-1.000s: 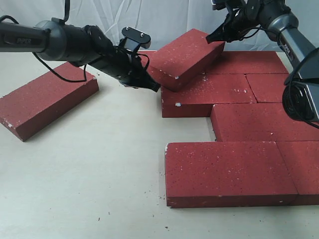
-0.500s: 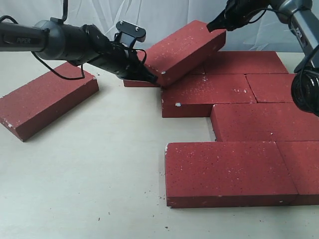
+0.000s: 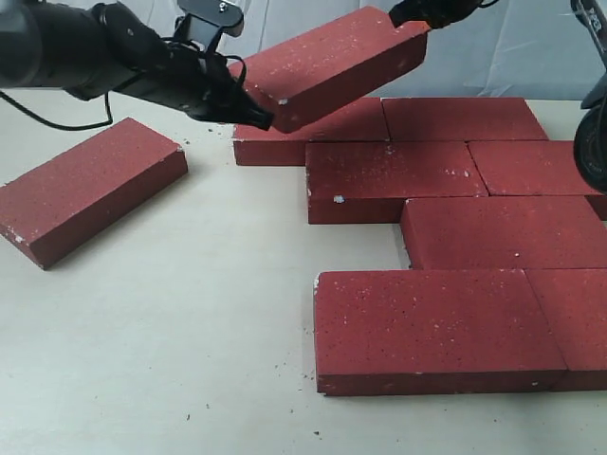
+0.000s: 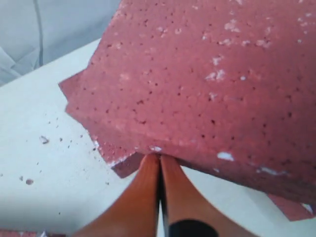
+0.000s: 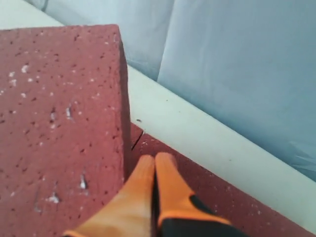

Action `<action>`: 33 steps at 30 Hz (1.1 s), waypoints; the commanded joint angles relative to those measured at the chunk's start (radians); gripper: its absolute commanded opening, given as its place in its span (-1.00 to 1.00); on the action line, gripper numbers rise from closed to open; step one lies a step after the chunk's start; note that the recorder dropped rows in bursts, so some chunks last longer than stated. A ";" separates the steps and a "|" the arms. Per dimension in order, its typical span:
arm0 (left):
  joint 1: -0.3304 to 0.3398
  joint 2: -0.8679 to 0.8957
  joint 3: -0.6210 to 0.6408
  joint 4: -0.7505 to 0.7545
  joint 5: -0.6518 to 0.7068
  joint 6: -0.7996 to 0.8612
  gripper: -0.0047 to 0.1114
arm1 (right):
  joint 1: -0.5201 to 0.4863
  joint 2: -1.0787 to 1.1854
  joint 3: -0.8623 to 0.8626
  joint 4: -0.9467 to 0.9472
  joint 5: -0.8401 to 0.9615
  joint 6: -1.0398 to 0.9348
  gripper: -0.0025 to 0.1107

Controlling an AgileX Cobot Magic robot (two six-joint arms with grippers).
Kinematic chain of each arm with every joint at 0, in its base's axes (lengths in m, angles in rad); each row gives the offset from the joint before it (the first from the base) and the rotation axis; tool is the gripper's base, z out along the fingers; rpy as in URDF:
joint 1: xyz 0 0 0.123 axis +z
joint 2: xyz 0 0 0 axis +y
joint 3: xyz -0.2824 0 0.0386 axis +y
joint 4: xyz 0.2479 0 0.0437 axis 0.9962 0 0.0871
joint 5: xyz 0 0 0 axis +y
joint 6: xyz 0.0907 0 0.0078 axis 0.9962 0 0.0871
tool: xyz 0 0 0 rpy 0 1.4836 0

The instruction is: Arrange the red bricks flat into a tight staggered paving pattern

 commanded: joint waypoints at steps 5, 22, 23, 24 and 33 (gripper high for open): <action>0.011 -0.102 0.121 -0.013 -0.030 -0.004 -0.92 | 0.134 -0.201 0.281 -0.023 0.031 0.038 -0.97; 0.011 -0.352 0.406 -0.040 -0.061 -0.004 -0.92 | 0.236 -0.729 1.170 0.001 -0.262 0.027 -0.97; 0.011 -0.367 0.429 -0.048 -0.066 -0.004 -0.92 | 0.247 -0.741 1.200 0.004 -0.280 0.027 -0.97; 0.011 -0.381 0.455 -0.053 -0.081 -0.004 -0.92 | 0.257 -0.750 1.227 0.010 -0.293 0.030 -0.97; 0.011 -0.471 0.647 -0.079 -0.161 -0.005 -0.92 | 0.374 -0.760 1.348 0.061 -0.392 0.033 -0.97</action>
